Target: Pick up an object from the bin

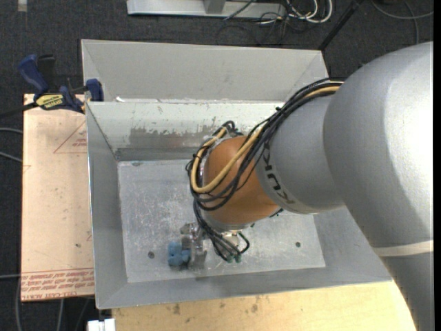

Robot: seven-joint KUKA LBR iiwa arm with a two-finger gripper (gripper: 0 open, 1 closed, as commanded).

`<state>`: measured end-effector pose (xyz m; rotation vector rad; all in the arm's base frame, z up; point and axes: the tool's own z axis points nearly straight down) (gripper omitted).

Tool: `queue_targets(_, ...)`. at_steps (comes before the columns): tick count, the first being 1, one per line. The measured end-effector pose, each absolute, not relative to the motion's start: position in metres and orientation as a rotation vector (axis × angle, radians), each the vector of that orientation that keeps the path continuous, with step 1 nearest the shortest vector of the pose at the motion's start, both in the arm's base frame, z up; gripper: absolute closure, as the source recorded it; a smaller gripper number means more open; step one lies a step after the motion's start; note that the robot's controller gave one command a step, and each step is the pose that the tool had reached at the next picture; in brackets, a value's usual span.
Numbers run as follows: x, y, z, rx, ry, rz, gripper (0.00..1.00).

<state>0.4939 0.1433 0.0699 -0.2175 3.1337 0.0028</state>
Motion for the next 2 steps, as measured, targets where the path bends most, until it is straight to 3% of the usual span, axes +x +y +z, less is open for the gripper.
queue_targets(1,0.511,0.137,0.187,-0.255,3.121,0.003,1.0)
queue_targets(2,0.525,0.135,0.241,-0.297,3.118,0.003,1.0)
